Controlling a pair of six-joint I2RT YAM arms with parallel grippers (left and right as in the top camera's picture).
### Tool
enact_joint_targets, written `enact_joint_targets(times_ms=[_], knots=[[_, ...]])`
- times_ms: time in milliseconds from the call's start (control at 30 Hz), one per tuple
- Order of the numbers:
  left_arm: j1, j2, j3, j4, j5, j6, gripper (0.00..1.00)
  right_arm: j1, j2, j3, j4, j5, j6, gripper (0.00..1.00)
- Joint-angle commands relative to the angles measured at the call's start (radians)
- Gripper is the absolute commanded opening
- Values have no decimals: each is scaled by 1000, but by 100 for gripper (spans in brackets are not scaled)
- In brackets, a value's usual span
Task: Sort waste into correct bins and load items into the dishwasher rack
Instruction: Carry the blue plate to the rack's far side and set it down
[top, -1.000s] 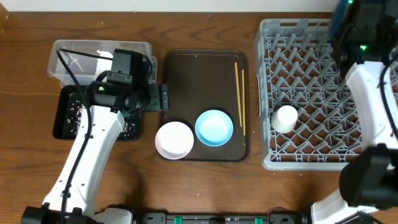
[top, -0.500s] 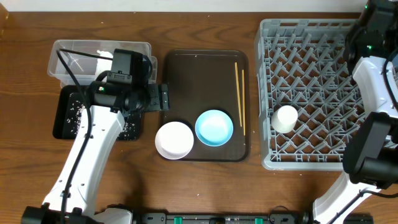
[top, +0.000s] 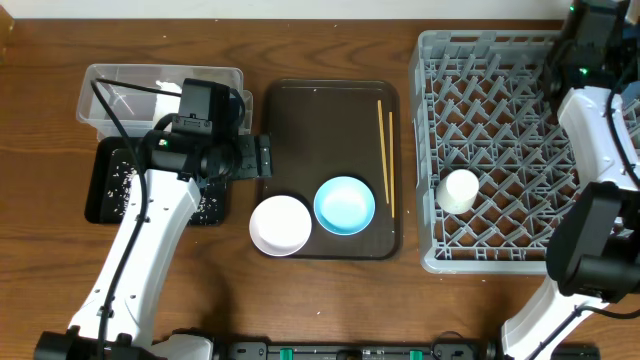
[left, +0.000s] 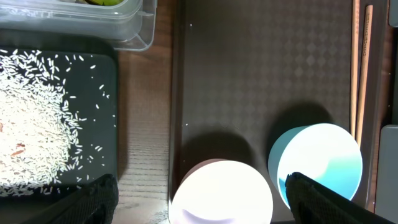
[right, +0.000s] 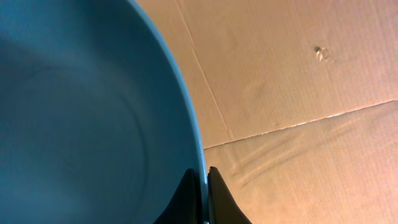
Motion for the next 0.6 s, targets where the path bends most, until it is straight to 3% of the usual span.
enact_joint_targets(times_ms=[0, 200, 433, 567], knots=[[3, -11, 17, -3, -17, 6, 88, 30, 14, -20, -55, -37, -42, 1], [3, -11, 17, -3, -17, 6, 88, 45, 14, -20, -22, -39, -83, 1], [3, -11, 17, -3, -17, 6, 89, 39, 14, -20, 185, -43, -385, 1], [3, -11, 17, -3, -17, 6, 89, 39, 14, -20, 230, -64, -481, 1]])
